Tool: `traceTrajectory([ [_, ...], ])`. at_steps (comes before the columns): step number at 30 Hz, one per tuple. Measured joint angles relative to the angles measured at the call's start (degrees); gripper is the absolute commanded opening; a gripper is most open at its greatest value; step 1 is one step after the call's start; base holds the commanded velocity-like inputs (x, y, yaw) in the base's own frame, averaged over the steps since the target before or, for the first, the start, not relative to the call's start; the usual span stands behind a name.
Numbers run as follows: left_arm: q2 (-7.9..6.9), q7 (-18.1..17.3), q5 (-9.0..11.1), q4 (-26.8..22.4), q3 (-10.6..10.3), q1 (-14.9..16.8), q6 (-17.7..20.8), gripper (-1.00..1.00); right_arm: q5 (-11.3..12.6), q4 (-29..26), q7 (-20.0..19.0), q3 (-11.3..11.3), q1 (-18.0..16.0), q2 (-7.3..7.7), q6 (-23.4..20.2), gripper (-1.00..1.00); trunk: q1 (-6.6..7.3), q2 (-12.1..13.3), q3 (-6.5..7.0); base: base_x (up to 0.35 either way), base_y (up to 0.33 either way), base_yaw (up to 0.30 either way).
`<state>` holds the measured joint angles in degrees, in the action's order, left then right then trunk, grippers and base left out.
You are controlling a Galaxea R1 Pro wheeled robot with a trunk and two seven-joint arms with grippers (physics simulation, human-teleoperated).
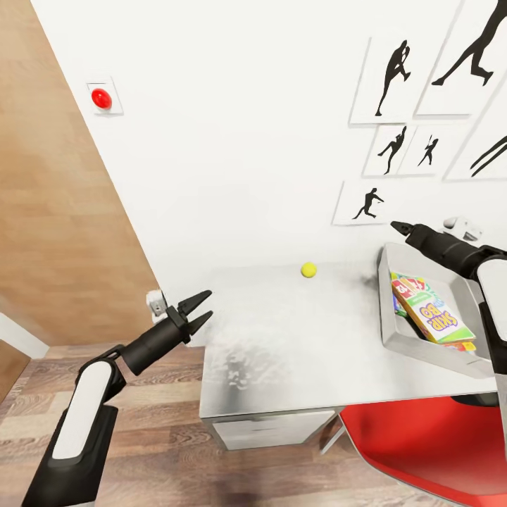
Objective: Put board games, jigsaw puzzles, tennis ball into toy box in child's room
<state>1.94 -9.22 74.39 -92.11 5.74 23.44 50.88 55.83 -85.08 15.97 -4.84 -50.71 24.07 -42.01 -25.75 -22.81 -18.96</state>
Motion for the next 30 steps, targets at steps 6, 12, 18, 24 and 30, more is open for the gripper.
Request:
traceTrajectory([
  [6,-0.11,-0.44,-0.01,0.01,2.83,-0.83,0.32,1.00,0.16,1.28,0.43,2.64,-1.65,-0.99,-2.39,1.00,0.00,0.00,0.00,0.000,0.000,0.000],
  [12,-0.47,-0.94,0.00,0.01,5.68,-1.53,0.74,1.00,-0.01,7.98,1.09,8.34,-7.20,-3.61,-8.83,1.00,0.00,0.01,0.00,0.000,0.000,0.000],
  [18,-0.87,-1.14,0.05,0.01,7.41,-1.84,1.97,1.00,-0.30,19.59,1.68,12.98,-14.18,-6.75,-13.57,1.00,0.00,0.01,0.00,0.000,0.000,0.000],
  [24,-1.17,-1.22,0.08,0.01,8.81,-1.95,2.84,1.00,-1.30,29.85,1.81,15.16,-20.04,-10.17,-15.49,1.00,0.00,0.00,0.00,0.000,0.000,0.000],
  [30,-1.57,-1.19,0.07,0.00,9.39,-1.88,3.45,1.00,-3.67,33.95,1.77,15.93,-22.73,-11.86,-16.20,1.00,0.00,0.00,0.00,0.000,0.000,0.000],
])
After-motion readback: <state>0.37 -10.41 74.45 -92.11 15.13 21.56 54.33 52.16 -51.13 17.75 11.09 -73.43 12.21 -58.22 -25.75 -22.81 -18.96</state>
